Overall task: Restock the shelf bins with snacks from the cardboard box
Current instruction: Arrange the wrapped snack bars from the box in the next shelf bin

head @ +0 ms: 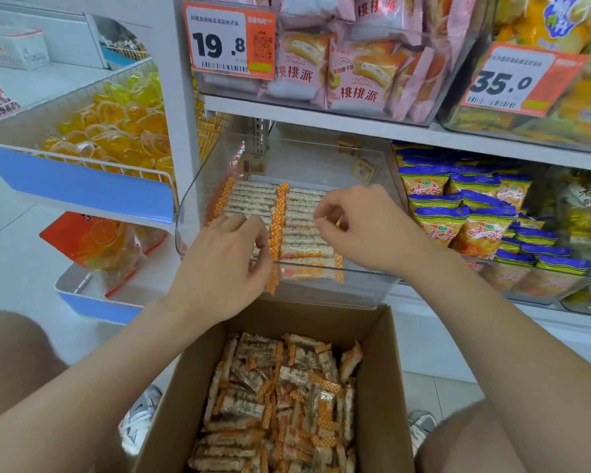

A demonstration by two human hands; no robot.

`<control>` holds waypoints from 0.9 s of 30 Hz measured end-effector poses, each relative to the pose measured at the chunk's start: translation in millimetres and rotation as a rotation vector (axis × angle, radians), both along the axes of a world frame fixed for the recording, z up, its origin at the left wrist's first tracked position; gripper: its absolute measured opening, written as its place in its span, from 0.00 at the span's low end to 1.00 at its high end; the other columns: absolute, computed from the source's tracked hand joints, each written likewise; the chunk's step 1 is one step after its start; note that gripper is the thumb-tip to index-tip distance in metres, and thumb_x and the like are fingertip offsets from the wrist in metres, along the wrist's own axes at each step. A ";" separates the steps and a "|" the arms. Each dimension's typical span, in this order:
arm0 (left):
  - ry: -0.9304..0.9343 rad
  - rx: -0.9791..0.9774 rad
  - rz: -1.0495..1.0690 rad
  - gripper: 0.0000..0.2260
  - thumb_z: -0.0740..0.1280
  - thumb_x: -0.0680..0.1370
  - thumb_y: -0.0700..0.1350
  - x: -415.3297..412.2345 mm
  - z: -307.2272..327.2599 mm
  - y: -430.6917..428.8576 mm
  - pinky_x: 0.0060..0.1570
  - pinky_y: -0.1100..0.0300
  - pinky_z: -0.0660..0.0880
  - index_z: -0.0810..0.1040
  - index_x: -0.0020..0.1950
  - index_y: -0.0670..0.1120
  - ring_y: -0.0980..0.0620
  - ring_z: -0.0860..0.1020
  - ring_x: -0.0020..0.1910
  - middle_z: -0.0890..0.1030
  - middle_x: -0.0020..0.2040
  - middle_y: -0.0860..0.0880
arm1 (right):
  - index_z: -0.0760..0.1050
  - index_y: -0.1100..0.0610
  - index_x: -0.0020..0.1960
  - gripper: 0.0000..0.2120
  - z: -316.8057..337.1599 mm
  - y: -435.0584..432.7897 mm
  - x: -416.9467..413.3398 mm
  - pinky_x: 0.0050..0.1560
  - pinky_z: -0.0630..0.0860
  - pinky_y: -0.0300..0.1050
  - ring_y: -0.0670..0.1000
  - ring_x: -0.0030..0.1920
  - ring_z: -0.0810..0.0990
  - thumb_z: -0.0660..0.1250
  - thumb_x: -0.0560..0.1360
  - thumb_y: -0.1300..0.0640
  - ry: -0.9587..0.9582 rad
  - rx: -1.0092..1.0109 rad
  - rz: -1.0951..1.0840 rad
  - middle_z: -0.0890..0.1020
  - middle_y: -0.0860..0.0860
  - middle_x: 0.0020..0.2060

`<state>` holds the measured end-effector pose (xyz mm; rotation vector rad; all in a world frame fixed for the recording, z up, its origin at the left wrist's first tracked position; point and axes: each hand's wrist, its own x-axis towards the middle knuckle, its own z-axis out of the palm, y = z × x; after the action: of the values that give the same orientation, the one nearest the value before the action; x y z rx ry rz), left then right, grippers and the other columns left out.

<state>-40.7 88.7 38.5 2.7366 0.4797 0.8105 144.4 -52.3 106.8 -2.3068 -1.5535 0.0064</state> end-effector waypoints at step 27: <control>1.123 -0.475 -0.148 0.12 0.66 0.82 0.39 -24.2 -283.7 -69.9 0.55 0.52 0.81 0.79 0.65 0.48 0.46 0.81 0.55 0.80 0.61 0.46 | 0.73 0.56 0.66 0.16 -318.0 -84.5 -90.3 0.50 0.81 0.55 0.60 0.56 0.79 0.65 0.79 0.63 0.291 -0.600 -0.154 0.76 0.56 0.59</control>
<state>-64.9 18.8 -245.1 2.4522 0.5366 -0.8543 54.0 -136.8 -211.2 -2.6970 -1.3445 0.8347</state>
